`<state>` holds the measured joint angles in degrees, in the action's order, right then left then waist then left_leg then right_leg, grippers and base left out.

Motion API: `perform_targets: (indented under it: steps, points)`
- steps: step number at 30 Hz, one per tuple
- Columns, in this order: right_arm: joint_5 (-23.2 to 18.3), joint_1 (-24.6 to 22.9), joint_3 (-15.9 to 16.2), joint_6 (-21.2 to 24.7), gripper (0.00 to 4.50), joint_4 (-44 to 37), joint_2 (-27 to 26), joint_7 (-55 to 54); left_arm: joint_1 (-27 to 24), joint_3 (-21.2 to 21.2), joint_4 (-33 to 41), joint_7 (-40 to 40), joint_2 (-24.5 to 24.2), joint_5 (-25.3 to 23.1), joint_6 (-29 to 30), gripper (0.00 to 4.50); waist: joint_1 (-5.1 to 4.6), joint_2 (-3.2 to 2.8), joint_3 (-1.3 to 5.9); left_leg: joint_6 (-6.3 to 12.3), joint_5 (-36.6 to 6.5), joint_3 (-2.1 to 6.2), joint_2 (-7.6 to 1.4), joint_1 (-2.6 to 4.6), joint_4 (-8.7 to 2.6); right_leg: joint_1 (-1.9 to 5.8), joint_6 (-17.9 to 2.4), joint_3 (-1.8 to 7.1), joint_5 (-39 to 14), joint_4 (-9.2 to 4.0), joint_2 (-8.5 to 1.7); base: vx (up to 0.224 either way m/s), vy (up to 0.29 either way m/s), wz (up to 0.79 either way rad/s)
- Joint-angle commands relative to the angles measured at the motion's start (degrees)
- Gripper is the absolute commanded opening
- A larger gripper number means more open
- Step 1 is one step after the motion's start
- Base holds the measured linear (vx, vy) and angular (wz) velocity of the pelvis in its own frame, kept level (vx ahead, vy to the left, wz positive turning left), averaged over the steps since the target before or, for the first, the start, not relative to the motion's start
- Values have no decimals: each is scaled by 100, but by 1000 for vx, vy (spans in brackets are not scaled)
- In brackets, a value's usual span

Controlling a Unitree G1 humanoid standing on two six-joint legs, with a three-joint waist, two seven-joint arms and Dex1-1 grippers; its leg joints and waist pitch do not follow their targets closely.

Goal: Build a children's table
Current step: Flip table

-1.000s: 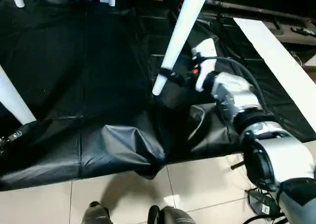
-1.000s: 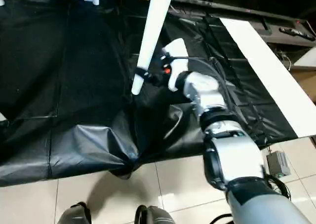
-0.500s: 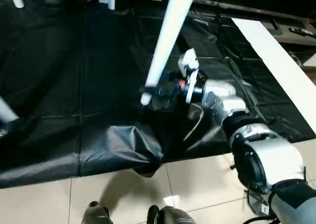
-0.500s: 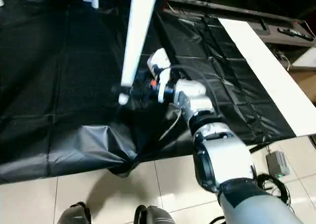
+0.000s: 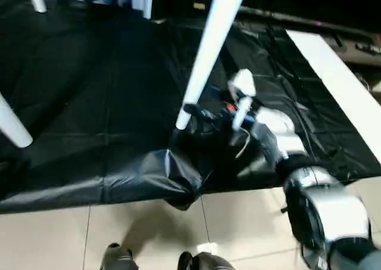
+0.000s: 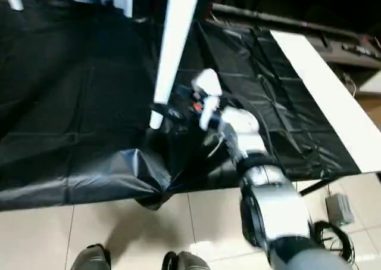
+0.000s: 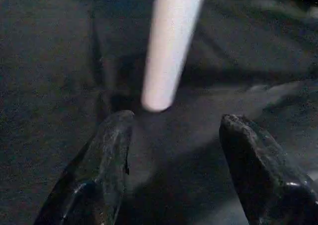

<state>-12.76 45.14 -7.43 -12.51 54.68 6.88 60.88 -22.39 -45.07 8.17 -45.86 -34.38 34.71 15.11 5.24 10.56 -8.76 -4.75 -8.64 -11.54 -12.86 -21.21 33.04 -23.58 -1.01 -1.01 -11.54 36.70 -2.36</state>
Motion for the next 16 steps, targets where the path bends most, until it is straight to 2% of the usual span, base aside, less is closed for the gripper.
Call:
perform_targets:
  steps: [1,2,3,4,5,6,7,8,9,10,11,12,13,14,15,16]
  points:
    - [-188,-290,-207,223,412,-622,200,-169,-95,26,507,81,213,278,92,316,-7,-333,532,-241,-2267,83,-142,224,-407,151,-1209,204,-1672,-476,-436,0,0,0]
    - [-231,-395,-231,305,412,-787,207,-208,-108,74,625,139,294,310,89,316,-4,-300,536,-245,-2239,87,-142,211,-413,170,-1162,209,-1705,-489,-428,0,0,0]
    - [-292,-541,-226,399,412,-1011,219,-298,-116,168,834,265,405,335,106,316,2,-277,527,-268,-2262,90,-151,222,-416,147,-1100,211,-1798,-513,-432,0,0,0]
    - [-292,-541,-226,399,412,-1011,219,-298,-116,168,834,265,405,335,106,316,7,-277,538,-267,-2266,96,-143,225,-407,148,-1069,211,-1843,-513,-437,0,0,0]
    - [-380,-1086,-236,778,412,-1896,229,-662,25,627,1432,884,730,159,152,316,-7,-256,548,-269,-2323,109,-123,201,-408,149,-980,210,-2071,-531,-437,0,0,0]
    - [-324,-1403,-272,990,412,-2374,200,-1018,212,976,1693,1300,891,-11,283,316,41,-234,564,-335,-2247,121,-161,236,-405,148,-882,208,-1930,-520,-439,0,0,0]
    - [-324,-1403,-272,990,412,-2374,200,-1018,212,976,1693,1300,891,-11,283,316,57,-225,552,-362,-2317,112,-151,264,-408,101,-811,196,-1899,-535,-409,0,0,0]
    - [-193,-1713,-346,1174,412,-2823,121,-1455,462,1304,1874,1800,1098,-322,405,316,62,-234,544,-375,-2442,113,-134,267,-403,80,-775,194,-2071,-547,-411,0,0,0]
    - [36,-2026,-429,1326,412,-3232,-9,-1993,761,1654,1964,2320,1314,-764,526,316,74,-210,581,-448,-2541,129,-122,269,-393,95,-643,186,-2285,-560,-416,0,0,0]
    - [132,-2134,-452,1368,412,-3365,-67,-2186,872,1771,1968,2480,1391,-953,520,316,93,-232,602,-526,-2472,151,-130,253,-408,98,-492,188,-2300,-578,-422,0,0,0]
    - [292,-2376,-441,1494,412,-3706,-196,-2494,1049,1956,1960,2748,1527,-1321,472,316,90,-227,608,-528,-2479,156,-110,242,-395,100,-447,187,-2349,-574,-421,0,0,0]
    - [362,-2496,-423,1543,412,-3873,-264,-2605,1123,2040,1952,2868,1585,-1510,433,316,86,-250,617,-542,-2516,177,-98,209,-405,121,-284,188,-2565,-626,-436,0,0,0]
    - [580,-2731,-351,1602,412,-4192,-406,-2829,1256,2173,1891,3073,1705,-1857,300,316,90,-283,642,-521,-2565,206,-67,197,-392,136,-218,178,-2787,-615,-457,0,0,0]
    - [627,-2829,-303,1684,412,-4345,-465,-2912,1294,2214,1883,3147,1759,-1999,214,316,62,-243,641,-518,-2530,213,-75,168,-405,152,-138,176,-2865,-653,-448,0,0,0]
    - [677,-2934,-253,1768,412,-4508,-532,-3006,1337,2257,1873,3231,1821,-2149,126,316,48,-242,665,-510,-2429,234,-70,135,-408,182,-87,165,-2817,-650,-450,0,0,0]
    - [751,-3054,-201,1831,412,-4680,-658,-3184,1414,2288,1845,3400,1939,-2299,62,316,32,-303,693,-500,-2446,247,-70,148,-409,172,-131,147,-2610,-645,-443,0,0,0]
